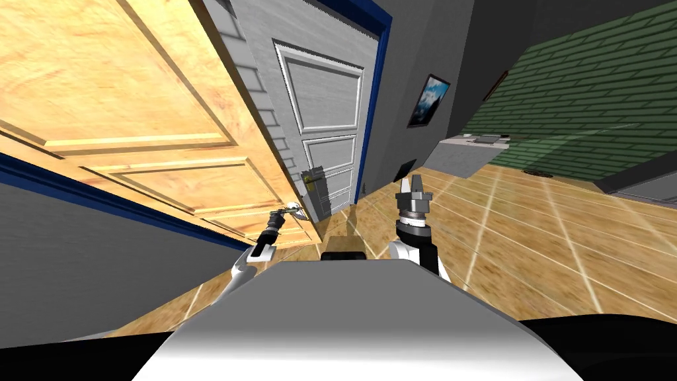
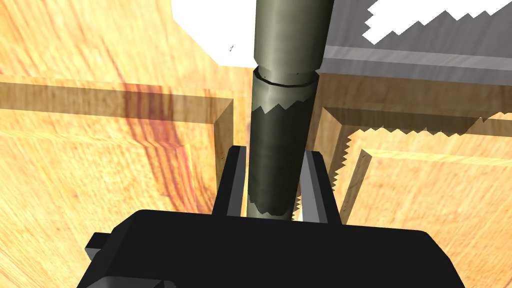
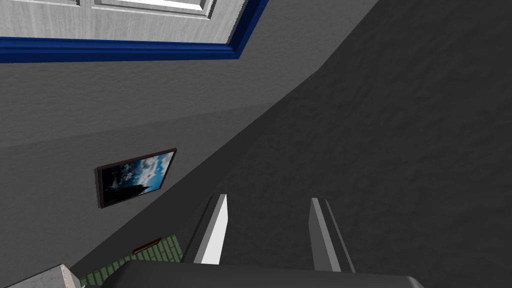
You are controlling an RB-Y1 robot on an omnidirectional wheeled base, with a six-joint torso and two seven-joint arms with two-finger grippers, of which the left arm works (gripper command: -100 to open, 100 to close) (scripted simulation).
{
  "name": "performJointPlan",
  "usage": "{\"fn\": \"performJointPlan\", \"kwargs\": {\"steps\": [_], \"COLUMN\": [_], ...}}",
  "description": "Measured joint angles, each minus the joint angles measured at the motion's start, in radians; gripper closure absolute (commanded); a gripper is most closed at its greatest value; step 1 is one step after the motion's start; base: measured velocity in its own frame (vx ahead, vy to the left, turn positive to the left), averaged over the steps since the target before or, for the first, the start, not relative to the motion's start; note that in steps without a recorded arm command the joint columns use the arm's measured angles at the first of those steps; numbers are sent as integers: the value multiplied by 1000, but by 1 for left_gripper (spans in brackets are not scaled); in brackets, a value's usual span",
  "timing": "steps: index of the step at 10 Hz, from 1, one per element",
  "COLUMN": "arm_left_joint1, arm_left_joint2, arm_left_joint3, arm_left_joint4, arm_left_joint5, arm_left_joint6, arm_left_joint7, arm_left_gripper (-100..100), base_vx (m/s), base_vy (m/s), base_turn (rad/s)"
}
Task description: Pull the door open
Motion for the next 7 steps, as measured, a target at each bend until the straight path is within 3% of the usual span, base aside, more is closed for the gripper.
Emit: {"fn": "performJointPlan", "kwargs": {"steps": [1,5,7], "arm_left_joint1": [4,49,80], "arm_left_joint2": [0,48,63], "arm_left_joint3": [-2,-22,-35], "arm_left_joint4": [2,-20,-33], "arm_left_joint5": [-1,-2,-4], "arm_left_joint6": [0,-47,-70], "arm_left_joint7": [2,43,61], "arm_left_gripper": [100,100,100], "base_vx": [-129,-206,-165], "base_vy": [58,55,69], "base_turn": [-141,-114,-110]}}
